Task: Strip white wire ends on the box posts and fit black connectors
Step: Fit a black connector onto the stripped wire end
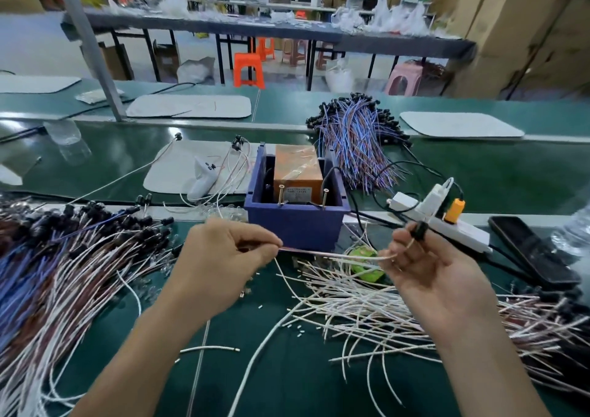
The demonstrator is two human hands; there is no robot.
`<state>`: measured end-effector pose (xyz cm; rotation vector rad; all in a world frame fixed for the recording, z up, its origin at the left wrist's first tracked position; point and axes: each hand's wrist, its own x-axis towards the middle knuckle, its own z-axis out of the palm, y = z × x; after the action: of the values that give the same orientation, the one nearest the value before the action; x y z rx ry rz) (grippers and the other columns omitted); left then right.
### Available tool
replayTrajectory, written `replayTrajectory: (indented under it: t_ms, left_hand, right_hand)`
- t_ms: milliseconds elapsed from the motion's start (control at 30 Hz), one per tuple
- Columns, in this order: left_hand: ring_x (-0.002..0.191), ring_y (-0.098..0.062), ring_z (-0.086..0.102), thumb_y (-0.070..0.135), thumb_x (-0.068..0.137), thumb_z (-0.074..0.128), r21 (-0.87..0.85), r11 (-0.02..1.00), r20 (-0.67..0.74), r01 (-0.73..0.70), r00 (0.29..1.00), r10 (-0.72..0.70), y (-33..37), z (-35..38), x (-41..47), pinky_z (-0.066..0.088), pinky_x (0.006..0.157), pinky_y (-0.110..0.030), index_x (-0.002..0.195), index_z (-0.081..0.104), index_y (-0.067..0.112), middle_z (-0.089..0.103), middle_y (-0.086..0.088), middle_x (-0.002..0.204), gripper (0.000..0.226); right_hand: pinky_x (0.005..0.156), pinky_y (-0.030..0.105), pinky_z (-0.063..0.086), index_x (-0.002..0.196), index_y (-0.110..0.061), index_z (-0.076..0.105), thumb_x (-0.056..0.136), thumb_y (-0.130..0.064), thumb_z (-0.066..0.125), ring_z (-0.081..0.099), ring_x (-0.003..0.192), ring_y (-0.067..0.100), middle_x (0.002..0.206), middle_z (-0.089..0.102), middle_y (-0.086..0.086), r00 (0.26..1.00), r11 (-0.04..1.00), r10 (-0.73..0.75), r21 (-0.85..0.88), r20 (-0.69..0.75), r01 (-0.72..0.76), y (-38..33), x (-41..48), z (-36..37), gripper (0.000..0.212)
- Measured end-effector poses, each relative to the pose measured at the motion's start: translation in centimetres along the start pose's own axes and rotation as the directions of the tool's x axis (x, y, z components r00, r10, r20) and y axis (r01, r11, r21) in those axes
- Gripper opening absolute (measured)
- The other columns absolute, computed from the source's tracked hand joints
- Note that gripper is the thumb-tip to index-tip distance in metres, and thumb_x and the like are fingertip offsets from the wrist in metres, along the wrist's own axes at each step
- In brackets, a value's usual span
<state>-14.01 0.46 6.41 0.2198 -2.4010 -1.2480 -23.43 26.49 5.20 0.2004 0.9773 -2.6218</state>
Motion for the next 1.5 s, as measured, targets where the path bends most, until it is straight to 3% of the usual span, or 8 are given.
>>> replayTrajectory:
  t_ms: [167,300,433,700,900,1267,1400,1500]
  left_hand:
    - [0.050,0.010,0.057,0.016,0.084,0.083,0.047,0.999,0.111,-0.010,0.994,0.004,-0.1,0.9,-1.3,0.038,0.052,-0.001,0.081,0.079,0.043,0.068,0.028,0.063,0.027]
    - [0.065,0.004,0.064,0.021,0.087,0.081,0.072,0.997,0.090,-0.025,0.996,0.019,-0.3,2.3,-1.3,0.044,0.061,-0.008,0.081,0.076,0.045,0.070,0.029,0.073,0.026]
    - [0.063,0.003,0.063,0.023,0.088,0.079,0.074,0.997,0.071,0.025,0.997,-0.031,-1.4,3.2,-0.9,0.043,0.061,-0.007,0.072,0.071,0.050,0.070,0.026,0.069,0.033]
    - [0.062,0.008,0.062,0.021,0.087,0.080,0.000,1.000,0.092,0.017,0.996,-0.017,-2.0,3.8,-0.7,0.040,0.061,-0.004,0.073,0.073,0.045,0.069,0.028,0.067,0.029]
    - [0.051,0.004,0.055,0.020,0.085,0.082,-0.096,0.986,0.168,0.139,0.978,-0.121,-3.3,2.3,-0.7,0.039,0.053,-0.008,0.080,0.079,0.044,0.069,0.019,0.061,0.024]
    - [0.066,-0.010,0.069,0.018,0.067,0.080,-0.351,0.859,0.116,0.374,0.927,-0.356,-8.0,-7.3,-1.8,0.054,0.066,-0.023,0.084,0.085,0.025,0.079,-0.009,0.080,0.019]
    - [0.059,-0.008,0.069,0.008,0.071,0.082,-0.766,0.501,0.190,0.404,0.886,-0.423,-9.2,-6.6,-2.9,0.059,0.062,-0.017,0.081,0.083,0.015,0.076,-0.010,0.077,0.012]
    - [0.105,-0.027,0.071,0.010,0.105,0.054,-0.944,0.074,0.296,0.320,0.926,-0.236,-9.0,-6.0,-2.8,0.054,0.097,-0.029,0.125,0.067,-0.004,0.068,-0.027,0.119,0.028]
  right_hand:
    - [0.081,0.039,0.056,0.093,-0.004,0.070,0.094,0.007,0.049,0.075,0.090,0.034,0.092,0.077,0.018,0.955,0.758,-0.278,-0.634,-0.107,0.150,0.0,-2.2,-2.9,0.024]
    - [0.092,0.040,0.057,0.113,-0.029,0.067,0.088,0.004,0.064,0.070,0.095,0.011,0.112,0.074,-0.006,0.826,0.202,-0.563,-0.974,-0.029,0.104,0.5,-3.5,-2.4,0.041]
    - [0.058,0.019,0.054,0.117,-0.036,0.066,0.084,0.005,0.070,0.065,0.059,0.000,0.134,0.062,-0.013,0.826,-0.128,-0.528,-0.980,0.198,0.153,2.3,-4.7,-1.6,0.052]
    - [0.093,-0.001,0.035,0.123,-0.036,0.069,0.089,-0.013,0.075,0.056,0.106,-0.019,0.113,0.068,-0.028,0.898,-0.070,-0.253,-0.932,0.361,0.355,9.2,-3.2,1.2,0.041]
    - [0.058,0.021,0.048,0.092,-0.037,0.080,0.091,-0.015,0.076,0.057,0.056,0.003,0.067,0.070,-0.004,0.935,0.277,-0.215,-0.901,0.282,0.335,9.1,-1.2,1.3,0.022]
    - [0.047,0.020,0.043,0.097,-0.027,0.082,0.098,-0.007,0.061,0.049,0.047,0.015,0.087,0.078,0.013,0.976,0.634,-0.099,-0.744,0.194,0.212,5.4,-0.1,0.1,0.028]
    - [0.041,0.019,0.031,0.095,-0.023,0.081,0.100,-0.005,0.060,0.035,0.044,0.014,0.077,0.074,0.017,0.981,0.640,-0.072,-0.747,0.178,0.183,5.9,0.3,0.1,0.028]
    - [0.039,0.017,0.024,0.095,-0.024,0.081,0.099,-0.004,0.061,0.027,0.046,0.014,0.071,0.071,0.019,0.985,0.640,-0.033,-0.754,0.167,0.150,6.4,0.5,0.1,0.029]
